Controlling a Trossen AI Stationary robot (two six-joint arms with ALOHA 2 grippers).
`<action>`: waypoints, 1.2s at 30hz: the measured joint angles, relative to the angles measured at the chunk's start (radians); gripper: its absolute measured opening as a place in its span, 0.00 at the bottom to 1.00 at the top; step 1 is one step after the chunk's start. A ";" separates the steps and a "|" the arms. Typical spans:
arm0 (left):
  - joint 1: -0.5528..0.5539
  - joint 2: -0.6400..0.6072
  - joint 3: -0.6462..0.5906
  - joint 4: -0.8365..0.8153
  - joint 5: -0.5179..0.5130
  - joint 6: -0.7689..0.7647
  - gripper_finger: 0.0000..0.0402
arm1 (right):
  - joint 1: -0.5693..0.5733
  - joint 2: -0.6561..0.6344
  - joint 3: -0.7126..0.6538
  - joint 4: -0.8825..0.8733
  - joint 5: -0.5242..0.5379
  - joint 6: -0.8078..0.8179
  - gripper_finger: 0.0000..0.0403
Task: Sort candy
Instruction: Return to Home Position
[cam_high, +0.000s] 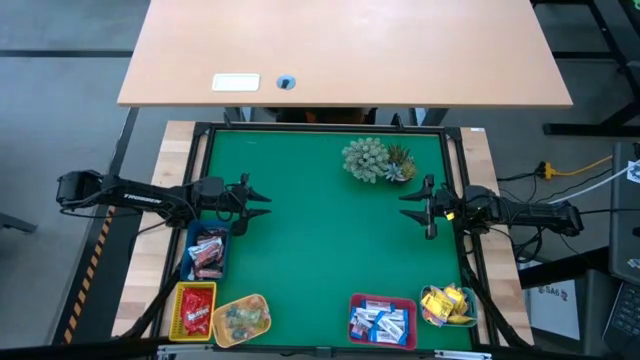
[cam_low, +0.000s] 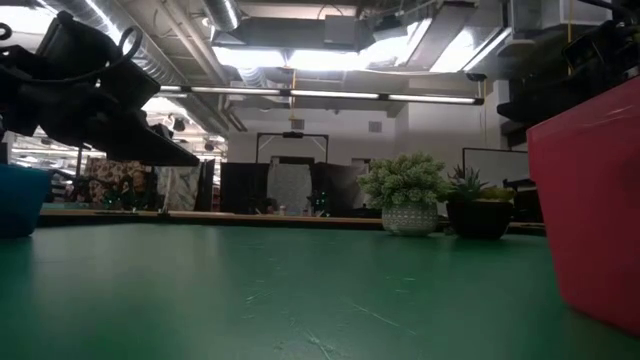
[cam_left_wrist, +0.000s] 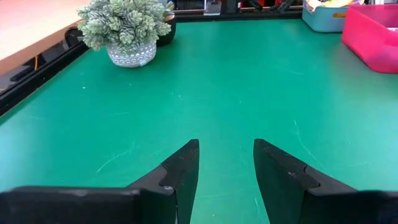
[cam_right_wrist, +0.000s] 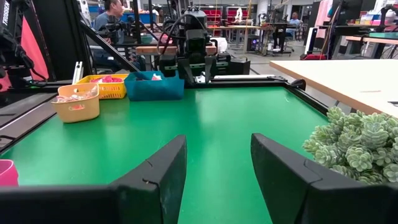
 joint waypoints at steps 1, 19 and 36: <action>0.000 0.000 0.000 0.000 0.000 0.000 0.35 | 0.000 0.000 0.000 0.000 0.000 0.000 0.45; -0.050 -0.332 0.000 -0.051 -0.019 0.000 0.35 | 0.000 0.000 0.000 0.000 0.000 0.000 0.45; -0.059 -0.626 0.000 -0.050 -0.019 0.000 0.35 | 0.000 0.000 0.000 0.000 0.000 0.000 0.45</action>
